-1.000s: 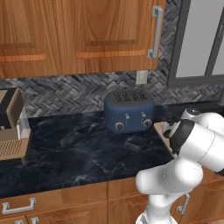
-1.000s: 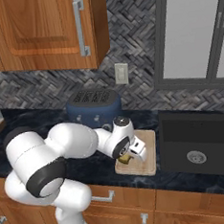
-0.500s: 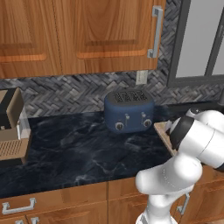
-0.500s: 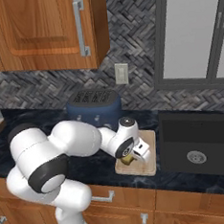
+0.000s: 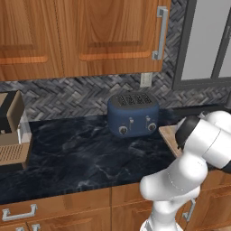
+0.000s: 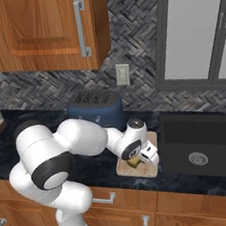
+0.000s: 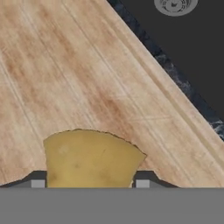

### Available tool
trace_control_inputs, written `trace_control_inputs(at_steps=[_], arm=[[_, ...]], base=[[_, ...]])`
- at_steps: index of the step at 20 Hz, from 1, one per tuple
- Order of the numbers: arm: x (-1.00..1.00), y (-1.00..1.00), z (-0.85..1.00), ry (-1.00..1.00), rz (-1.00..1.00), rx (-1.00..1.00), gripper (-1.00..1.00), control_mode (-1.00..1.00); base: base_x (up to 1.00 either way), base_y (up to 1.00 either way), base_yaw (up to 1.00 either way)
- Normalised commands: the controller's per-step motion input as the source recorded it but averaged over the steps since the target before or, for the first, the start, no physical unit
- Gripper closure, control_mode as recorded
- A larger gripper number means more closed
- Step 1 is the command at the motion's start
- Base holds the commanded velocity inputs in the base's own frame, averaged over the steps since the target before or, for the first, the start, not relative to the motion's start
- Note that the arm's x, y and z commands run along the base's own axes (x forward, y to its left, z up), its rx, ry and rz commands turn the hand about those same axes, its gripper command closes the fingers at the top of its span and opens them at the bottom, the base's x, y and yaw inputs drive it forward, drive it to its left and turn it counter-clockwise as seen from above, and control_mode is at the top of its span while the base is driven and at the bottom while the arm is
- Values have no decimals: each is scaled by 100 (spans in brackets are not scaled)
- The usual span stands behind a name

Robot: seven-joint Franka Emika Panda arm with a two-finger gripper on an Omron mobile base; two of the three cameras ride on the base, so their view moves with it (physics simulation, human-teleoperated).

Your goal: Pick up the sponge from the counter and clean the cutting board by briefly scrubbing or pressing down on the cutting board. Once finished, release the sponge.

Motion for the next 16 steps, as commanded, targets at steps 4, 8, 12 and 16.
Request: trace_control_inputs(at_steps=[4, 8, 12, 16], arm=[[-24, -48, -18, 0, 0, -1, 100, -100], [-22, -37, -17, 0, 0, -1, 100, -100], [-2, -3, -17, 0, -1, -2, 100, -100], [0, 0, -19, 0, -2, -3, 100, -100]], base=[[0, 0, 0], [0, 0, 0], [0, 0, 0], [0, 0, 0]])
